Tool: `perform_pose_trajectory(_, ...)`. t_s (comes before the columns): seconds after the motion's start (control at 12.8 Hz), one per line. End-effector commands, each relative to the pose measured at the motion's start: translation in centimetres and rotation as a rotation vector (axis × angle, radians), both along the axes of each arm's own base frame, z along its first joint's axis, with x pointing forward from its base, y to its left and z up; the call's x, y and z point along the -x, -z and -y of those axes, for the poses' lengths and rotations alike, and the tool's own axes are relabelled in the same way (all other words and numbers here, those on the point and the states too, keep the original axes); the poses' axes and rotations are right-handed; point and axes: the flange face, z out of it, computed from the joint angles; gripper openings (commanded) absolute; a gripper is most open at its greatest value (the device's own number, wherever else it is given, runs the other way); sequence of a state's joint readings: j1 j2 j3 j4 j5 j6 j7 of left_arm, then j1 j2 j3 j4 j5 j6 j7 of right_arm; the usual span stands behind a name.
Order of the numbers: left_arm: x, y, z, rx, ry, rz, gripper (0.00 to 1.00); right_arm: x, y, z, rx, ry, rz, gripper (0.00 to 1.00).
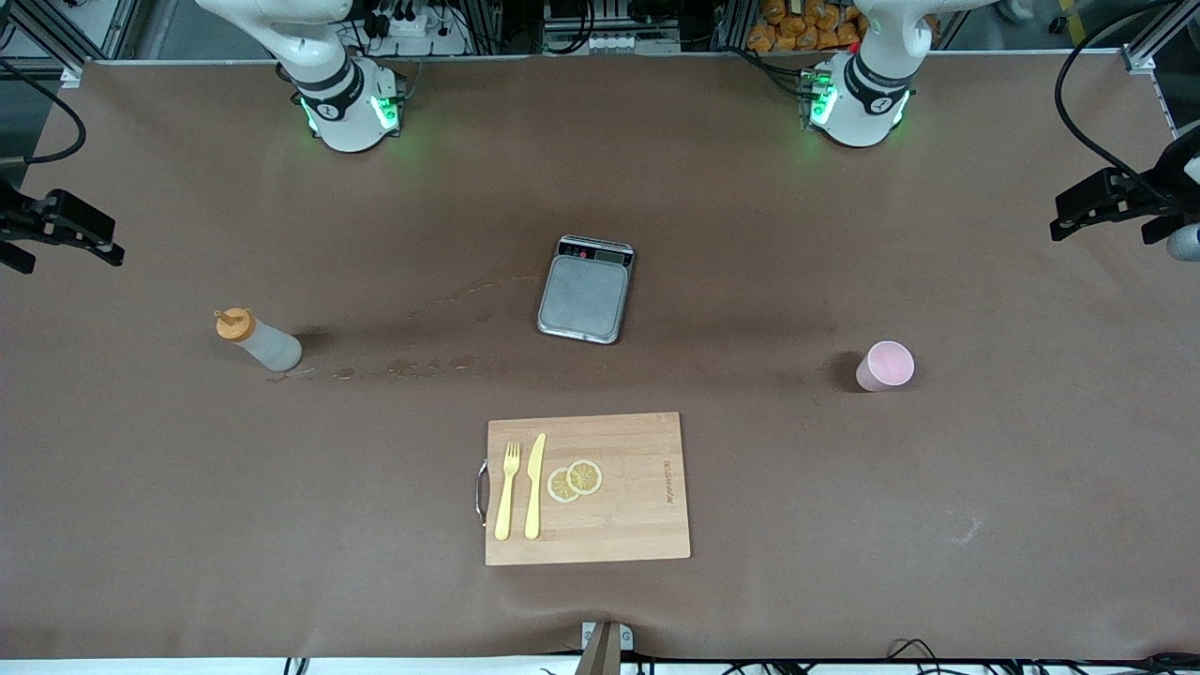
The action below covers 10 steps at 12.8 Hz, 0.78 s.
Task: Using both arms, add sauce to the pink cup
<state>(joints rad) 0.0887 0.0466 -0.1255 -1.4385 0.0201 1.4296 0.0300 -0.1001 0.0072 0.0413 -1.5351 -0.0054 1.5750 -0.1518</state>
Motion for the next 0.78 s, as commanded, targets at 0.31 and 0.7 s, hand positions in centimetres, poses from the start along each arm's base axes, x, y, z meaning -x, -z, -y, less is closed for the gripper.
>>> perform_pose_trajectory(0.31, 0.7, -0.9, 0.4, -0.005, 0.015, -0.001, 1.00, 0.1, 0.1, 0.6, 0.000, -0.007, -0.011, 1.00)
perform_pose_trajectory(0.7, 0.5, -1.0, 0.5, -0.004, 0.024, 0.003, 1.00, -1.6, 3.3, 4.1, -0.018, 0.064, -0.057, 1.00)
